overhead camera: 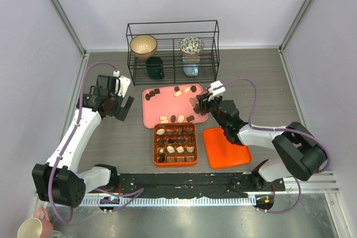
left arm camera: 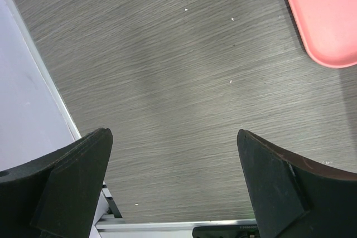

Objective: Pack the chocolate
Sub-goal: Pick up the fake chocolate from the plate.

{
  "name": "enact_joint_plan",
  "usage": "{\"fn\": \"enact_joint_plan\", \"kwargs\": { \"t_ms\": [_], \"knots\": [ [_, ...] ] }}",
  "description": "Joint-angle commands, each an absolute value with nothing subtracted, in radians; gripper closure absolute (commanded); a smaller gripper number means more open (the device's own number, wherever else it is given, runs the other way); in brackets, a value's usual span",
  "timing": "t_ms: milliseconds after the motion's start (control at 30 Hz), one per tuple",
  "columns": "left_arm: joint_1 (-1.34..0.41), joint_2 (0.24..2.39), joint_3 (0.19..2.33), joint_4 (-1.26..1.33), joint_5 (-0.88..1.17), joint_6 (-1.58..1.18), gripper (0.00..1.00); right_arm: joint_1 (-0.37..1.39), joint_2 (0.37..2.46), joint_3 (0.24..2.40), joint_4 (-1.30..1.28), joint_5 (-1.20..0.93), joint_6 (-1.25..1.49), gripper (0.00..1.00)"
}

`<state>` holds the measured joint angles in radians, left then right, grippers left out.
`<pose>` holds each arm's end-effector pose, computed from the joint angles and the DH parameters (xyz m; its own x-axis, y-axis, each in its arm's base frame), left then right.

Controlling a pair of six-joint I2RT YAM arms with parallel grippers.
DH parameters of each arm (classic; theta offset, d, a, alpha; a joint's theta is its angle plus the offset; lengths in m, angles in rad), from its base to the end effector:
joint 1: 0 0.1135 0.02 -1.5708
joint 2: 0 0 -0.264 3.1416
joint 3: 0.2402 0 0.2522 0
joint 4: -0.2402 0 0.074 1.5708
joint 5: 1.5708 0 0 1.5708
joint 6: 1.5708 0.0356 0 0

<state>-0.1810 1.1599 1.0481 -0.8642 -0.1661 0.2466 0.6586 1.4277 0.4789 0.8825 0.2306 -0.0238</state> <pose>0.2232 -0.0349 0.2974 -0.7690 0.3855 -0.5100 0.2827 0.9206 0.2696 0.2282 0.1663 0.2035 -0.0425 -0.0622 -0.9972 -0.4166 0.9083 -0.0389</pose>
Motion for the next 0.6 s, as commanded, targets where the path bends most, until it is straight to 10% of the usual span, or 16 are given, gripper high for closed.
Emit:
{"fn": "enact_joint_plan", "kwargs": {
  "t_ms": [0, 567],
  "knots": [
    [-0.176, 1.127, 1.101, -0.876, -0.169, 0.258, 0.00, 0.655, 1.355, 0.479, 0.870, 0.250, -0.021, 0.53],
    [-0.176, 1.104, 1.103, -0.890, -0.160, 0.261, 0.00, 0.657, 1.275, 0.448, 0.736, 0.270, -0.002, 0.54]
  ]
}}
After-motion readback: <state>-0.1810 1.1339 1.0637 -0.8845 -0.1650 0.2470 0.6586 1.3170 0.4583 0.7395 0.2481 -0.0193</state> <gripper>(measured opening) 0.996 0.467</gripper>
